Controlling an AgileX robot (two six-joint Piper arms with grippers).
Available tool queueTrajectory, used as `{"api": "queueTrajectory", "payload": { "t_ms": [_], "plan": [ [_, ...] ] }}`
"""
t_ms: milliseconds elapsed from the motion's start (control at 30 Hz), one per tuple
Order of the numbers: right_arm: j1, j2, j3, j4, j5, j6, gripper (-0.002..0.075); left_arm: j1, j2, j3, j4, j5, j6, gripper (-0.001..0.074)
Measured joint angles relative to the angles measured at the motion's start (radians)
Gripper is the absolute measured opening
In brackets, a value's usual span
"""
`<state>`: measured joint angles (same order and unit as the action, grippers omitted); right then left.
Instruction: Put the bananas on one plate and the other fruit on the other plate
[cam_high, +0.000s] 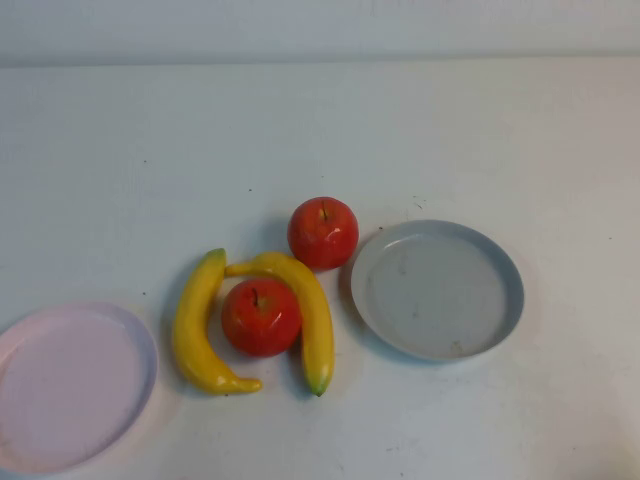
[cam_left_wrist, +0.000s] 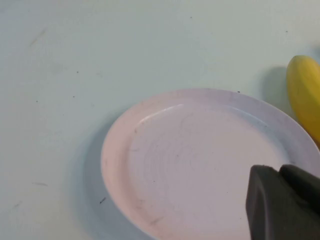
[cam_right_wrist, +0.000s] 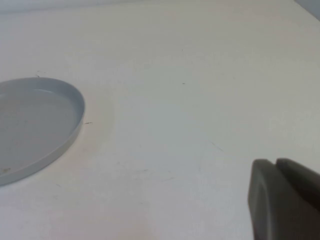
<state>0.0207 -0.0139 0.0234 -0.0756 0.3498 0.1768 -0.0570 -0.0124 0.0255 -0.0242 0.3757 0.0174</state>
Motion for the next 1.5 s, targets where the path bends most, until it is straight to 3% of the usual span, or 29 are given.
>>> {"api": "queueTrajectory", "payload": {
  "t_ms": [833,1233,1500],
  "plan": [
    [0.000,0.000,0.000,0.000,0.000,0.000,-0.0015,0.000,0.000,0.000,-0.009,-0.036,0.003,0.0004],
    [0.000,0.000,0.000,0.000,0.000,0.000,-0.0015,0.000,0.000,0.000,-0.170,-0.184,-0.238,0.0004],
    [0.000,0.000,0.000,0.000,0.000,0.000,-0.0015,0.000,0.000,0.000,-0.185,-0.198,-0.258,0.0004]
  ]
}}
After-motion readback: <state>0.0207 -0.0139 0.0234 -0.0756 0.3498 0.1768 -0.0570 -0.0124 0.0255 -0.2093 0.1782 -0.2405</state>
